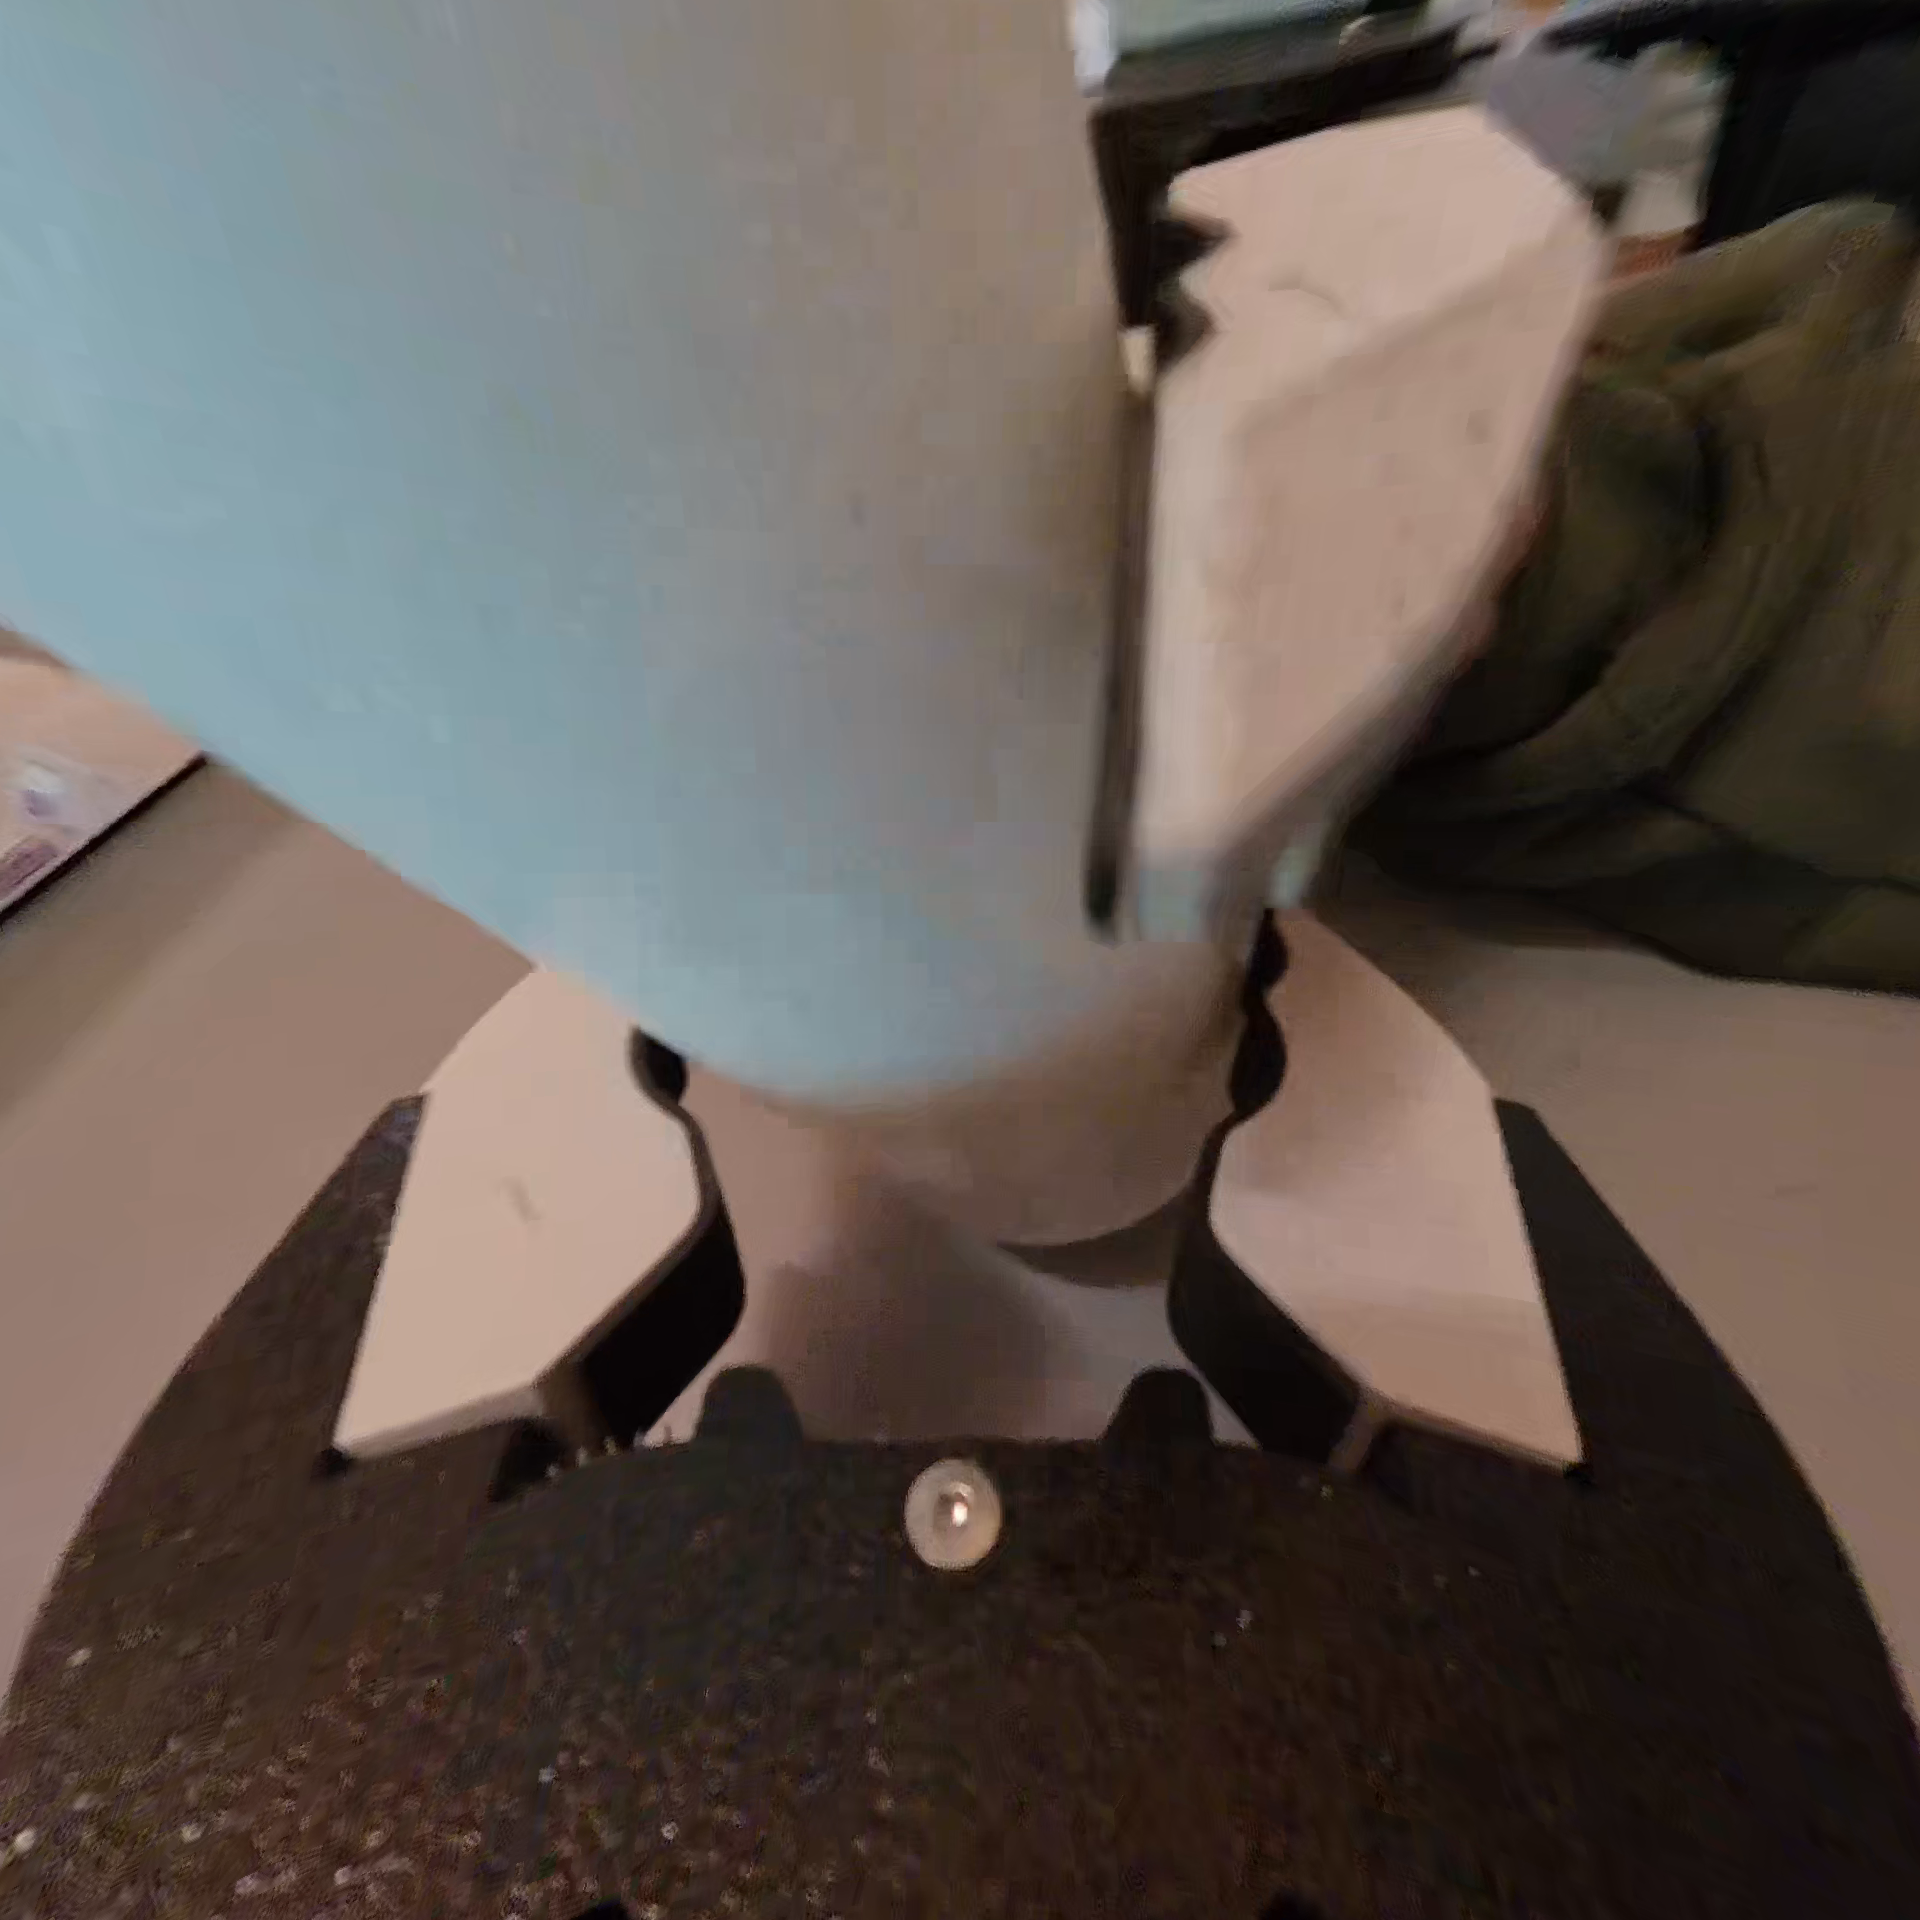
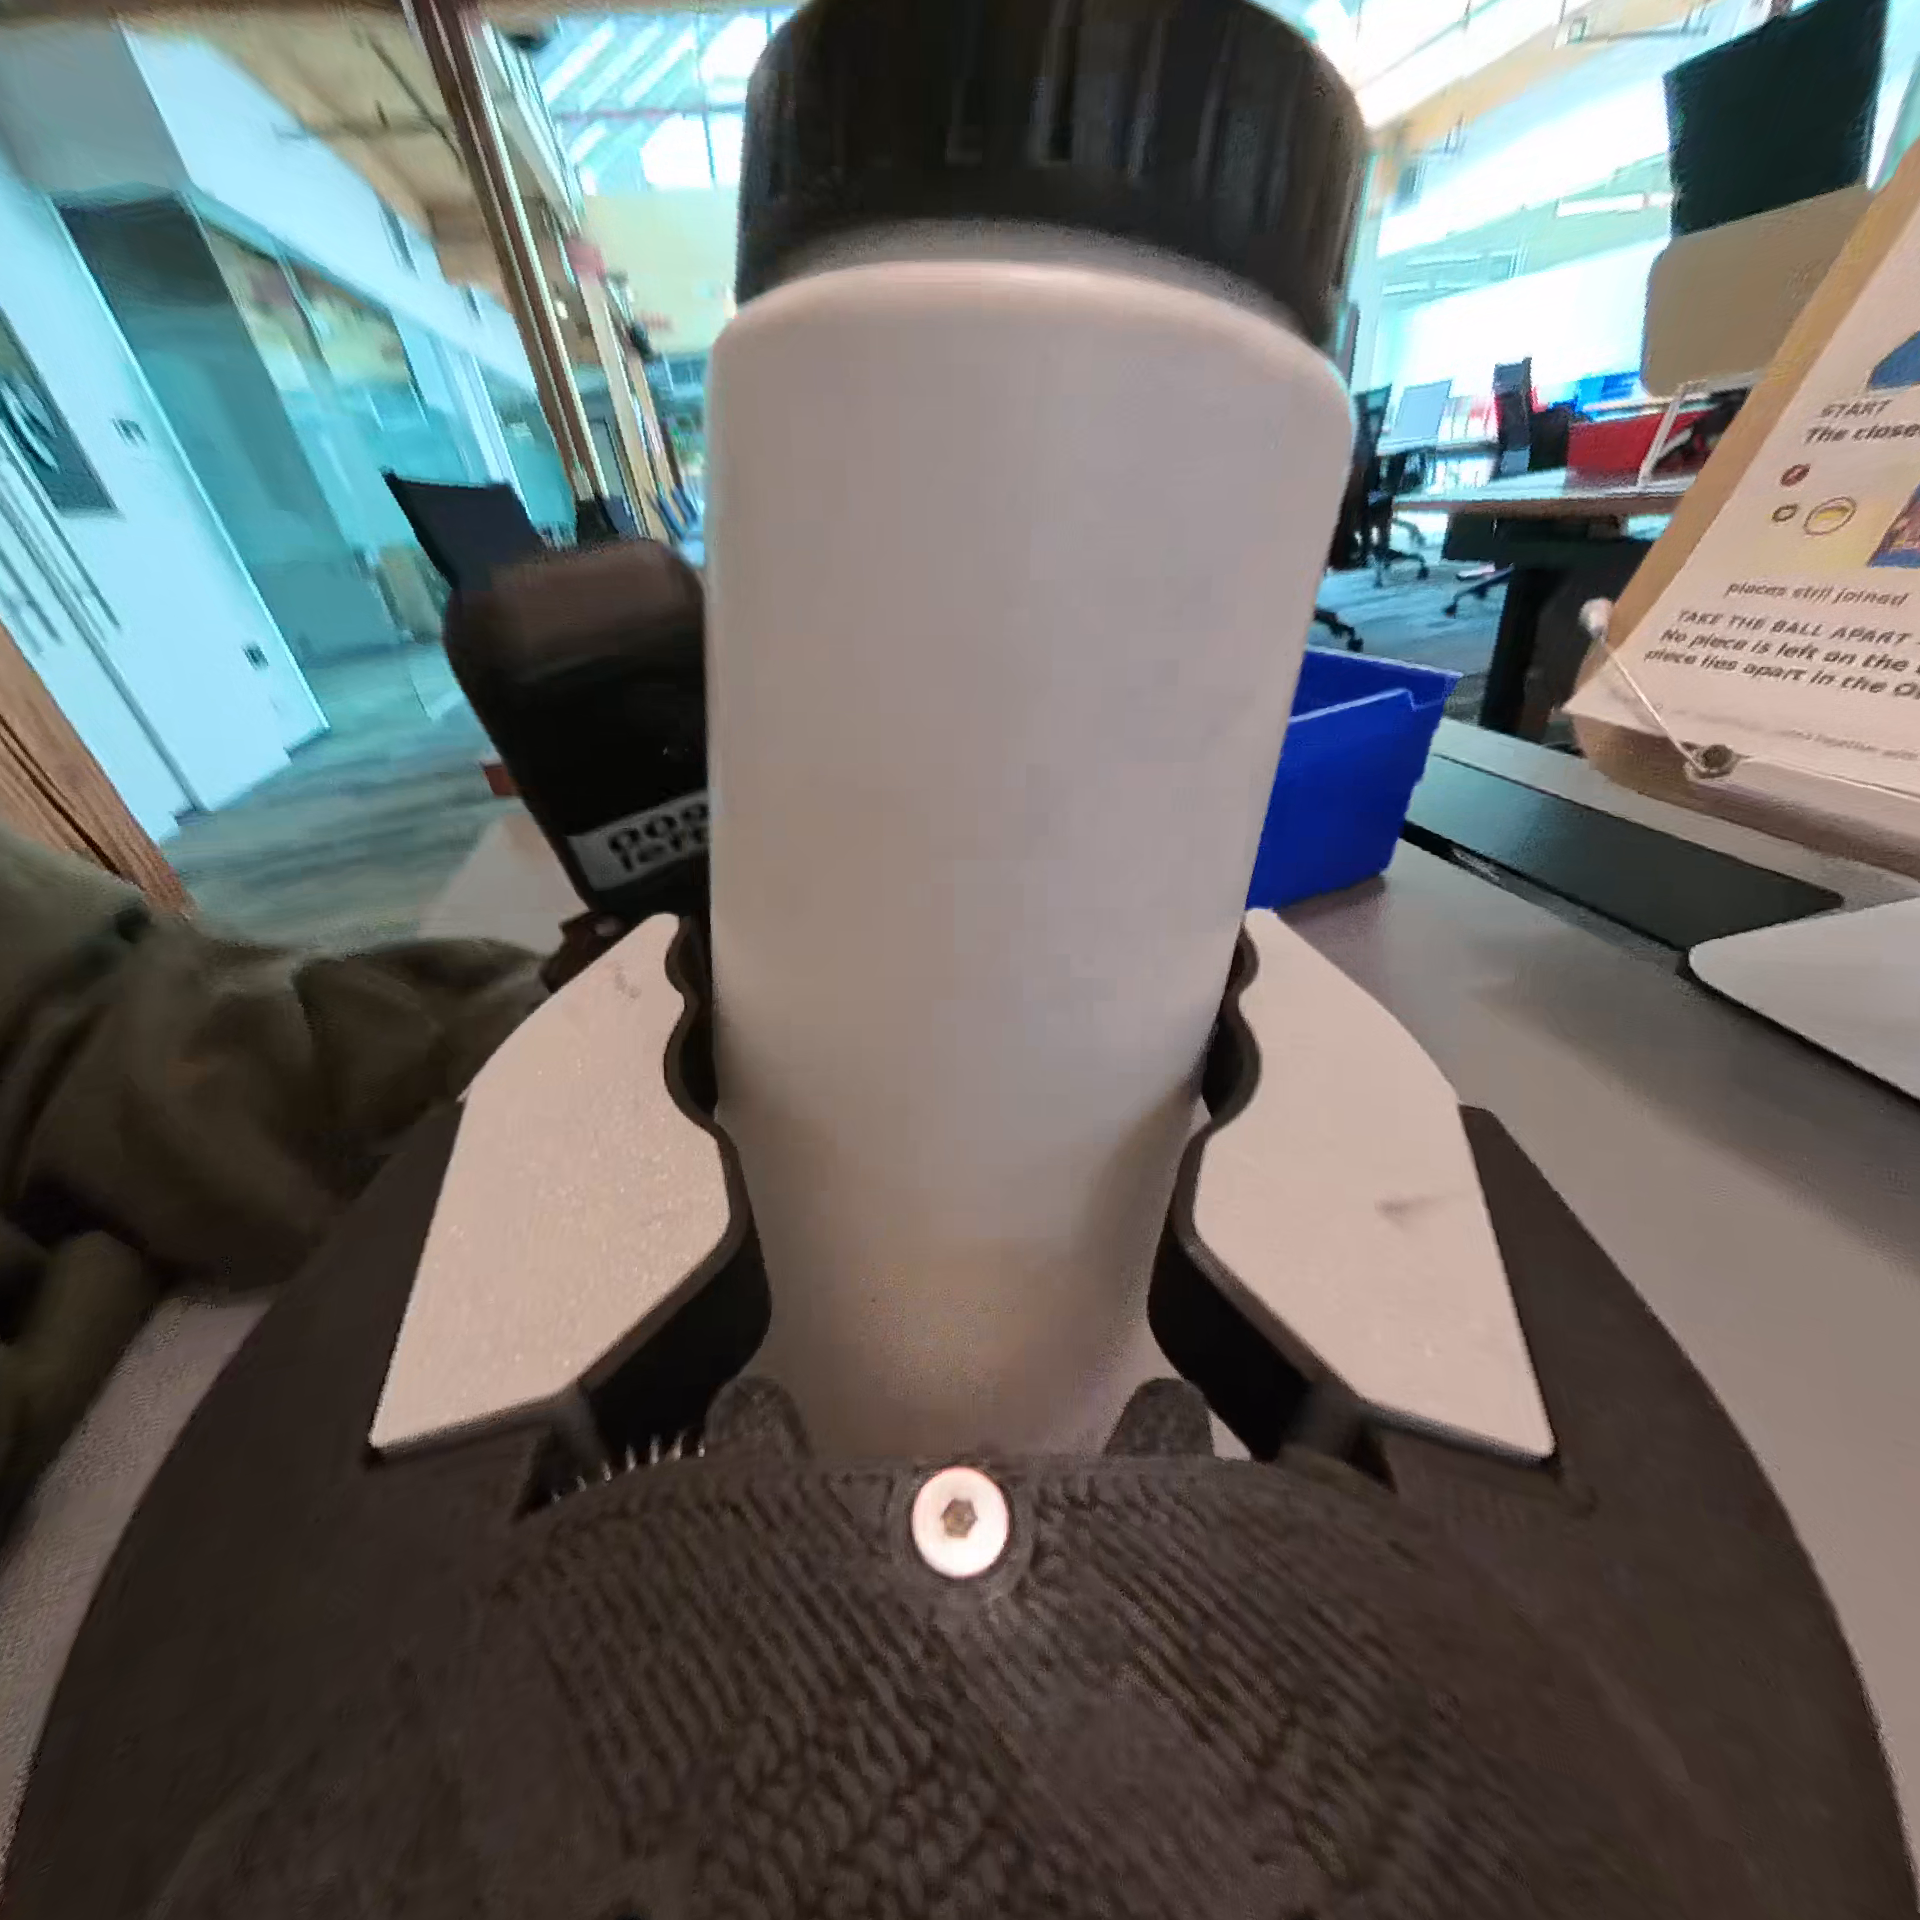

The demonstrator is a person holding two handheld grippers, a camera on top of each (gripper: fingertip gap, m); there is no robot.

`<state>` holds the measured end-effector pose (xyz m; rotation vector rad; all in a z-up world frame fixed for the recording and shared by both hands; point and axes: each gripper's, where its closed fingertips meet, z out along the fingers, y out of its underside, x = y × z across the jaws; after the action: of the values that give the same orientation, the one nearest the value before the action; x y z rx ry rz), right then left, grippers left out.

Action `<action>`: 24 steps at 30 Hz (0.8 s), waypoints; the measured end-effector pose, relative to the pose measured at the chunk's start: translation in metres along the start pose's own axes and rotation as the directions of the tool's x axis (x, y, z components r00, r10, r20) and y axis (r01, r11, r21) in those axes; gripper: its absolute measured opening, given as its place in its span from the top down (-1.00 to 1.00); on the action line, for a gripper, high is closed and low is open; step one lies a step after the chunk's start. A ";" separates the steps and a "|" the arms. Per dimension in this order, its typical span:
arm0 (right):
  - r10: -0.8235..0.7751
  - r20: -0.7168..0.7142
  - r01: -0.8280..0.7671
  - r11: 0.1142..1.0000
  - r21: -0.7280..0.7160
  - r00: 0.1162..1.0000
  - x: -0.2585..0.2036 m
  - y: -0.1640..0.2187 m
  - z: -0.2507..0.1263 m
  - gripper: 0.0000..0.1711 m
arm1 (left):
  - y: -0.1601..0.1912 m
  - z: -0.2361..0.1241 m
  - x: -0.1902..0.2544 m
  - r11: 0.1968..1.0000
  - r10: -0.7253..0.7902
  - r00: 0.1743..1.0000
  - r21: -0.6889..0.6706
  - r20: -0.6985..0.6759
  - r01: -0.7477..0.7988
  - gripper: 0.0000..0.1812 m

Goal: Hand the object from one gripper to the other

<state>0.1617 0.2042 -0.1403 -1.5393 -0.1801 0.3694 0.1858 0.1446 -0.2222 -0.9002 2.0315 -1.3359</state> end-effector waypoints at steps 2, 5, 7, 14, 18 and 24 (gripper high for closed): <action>-0.073 -0.024 0.072 0.997 -0.027 0.997 0.001 0.003 -0.001 -0.10 | 0.005 0.003 -0.004 0.999 0.019 0.999 -0.042 0.028 -0.018 -0.11; -0.106 -0.098 0.107 0.994 0.004 0.990 0.007 -0.004 -0.007 -0.02 | 0.003 -0.003 -0.028 0.998 0.062 0.975 -0.046 0.215 -0.054 0.01; -0.125 -0.208 0.141 0.988 0.061 0.970 0.019 -0.015 -0.013 -0.03 | 0.001 -0.016 -0.051 0.995 0.095 0.927 -0.069 0.363 -0.075 0.06; -0.118 -0.407 0.201 0.965 0.168 0.906 0.029 -0.036 -0.015 -0.27 | 0.001 -0.042 -0.085 0.961 0.271 0.741 -0.220 0.614 -0.169 0.06; -0.025 -0.453 0.154 0.956 0.249 0.891 0.041 -0.038 -0.026 -0.06 | -0.008 -0.041 -0.080 0.927 0.376 0.676 -0.257 0.634 -0.275 0.06; 0.051 -0.397 0.071 0.955 0.287 0.917 0.057 -0.048 -0.057 -0.04 | -0.029 -0.028 -0.037 0.982 0.155 0.937 0.055 0.312 -0.180 -0.03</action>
<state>0.2403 0.1708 -0.1013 -1.2831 0.1842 0.0596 0.1951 0.1812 -0.1824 -0.8205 1.7578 -1.1027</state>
